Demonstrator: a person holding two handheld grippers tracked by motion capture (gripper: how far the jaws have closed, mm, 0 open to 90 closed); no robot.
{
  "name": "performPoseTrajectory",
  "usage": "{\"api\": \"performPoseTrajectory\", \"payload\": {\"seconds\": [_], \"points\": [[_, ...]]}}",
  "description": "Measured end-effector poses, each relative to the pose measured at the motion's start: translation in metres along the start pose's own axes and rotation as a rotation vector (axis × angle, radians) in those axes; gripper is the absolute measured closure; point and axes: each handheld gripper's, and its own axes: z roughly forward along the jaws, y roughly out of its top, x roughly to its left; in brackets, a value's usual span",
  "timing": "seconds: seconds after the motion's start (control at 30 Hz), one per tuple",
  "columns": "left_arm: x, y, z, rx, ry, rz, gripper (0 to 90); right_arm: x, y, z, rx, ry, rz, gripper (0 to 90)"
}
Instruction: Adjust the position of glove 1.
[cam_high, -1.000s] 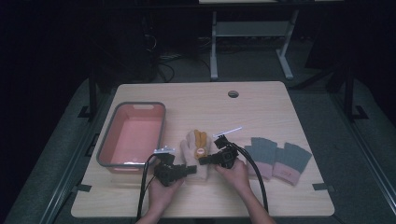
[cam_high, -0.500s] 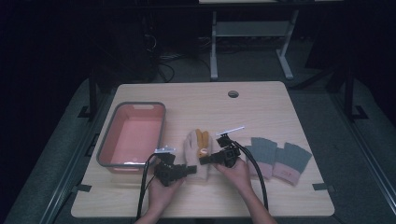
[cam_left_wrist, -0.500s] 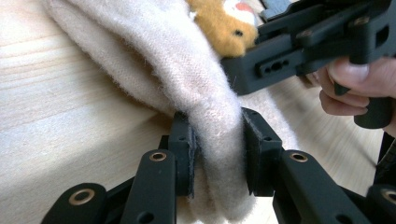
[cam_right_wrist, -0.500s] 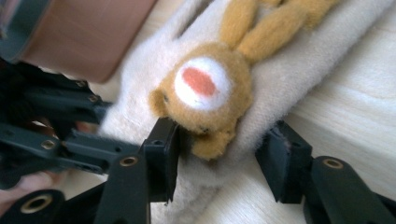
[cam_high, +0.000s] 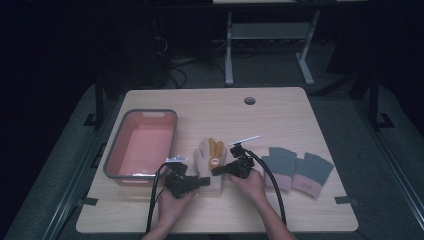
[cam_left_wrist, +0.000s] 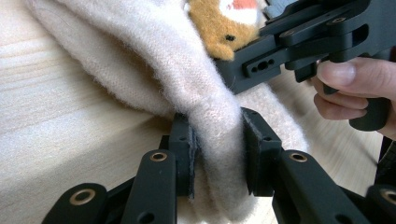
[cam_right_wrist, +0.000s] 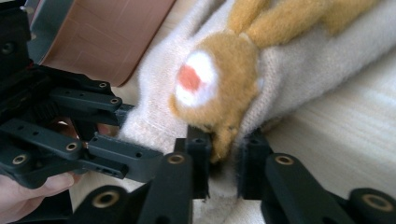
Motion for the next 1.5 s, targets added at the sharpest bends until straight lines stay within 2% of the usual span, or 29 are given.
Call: {"api": "performPoseTrajectory", "payload": {"seconds": [0.07, 0.33, 0.67, 0.83, 1.03, 1.2, 1.33, 1.5], "points": [[0.001, 0.0, -0.001, -0.003, -0.009, -0.005, 69.1, 0.004, 0.0, -0.002, -0.007, -0.019, -0.024, 80.3], [-0.001, 0.003, -0.004, -0.016, -0.024, -0.001, 69.5, 0.011, 0.0, -0.01, -0.043, -0.035, -0.062, 80.5], [-0.012, 0.011, -0.006, -0.034, -0.053, 0.002, 69.4, 0.017, 0.0, -0.026, -0.06, -0.041, -0.07, 80.5], [-0.018, 0.017, -0.009, -0.03, -0.06, 0.022, 69.4, 0.02, 0.0, -0.035, -0.075, -0.037, -0.064, 80.5], [-0.024, 0.027, -0.016, -0.047, -0.07, 0.032, 69.4, 0.027, 0.006, -0.045, -0.09, -0.042, -0.076, 80.5], [-0.027, 0.039, -0.023, -0.05, -0.082, 0.062, 69.4, 0.033, 0.012, -0.055, -0.109, -0.041, -0.077, 80.4], [-0.03, 0.048, -0.028, -0.058, -0.089, 0.068, 69.4, 0.036, 0.017, -0.06, -0.134, -0.025, -0.076, 80.4], [-0.029, 0.055, -0.034, -0.071, -0.092, 0.075, 69.4, 0.042, 0.025, -0.065, -0.136, -0.034, -0.078, 80.5]]}}
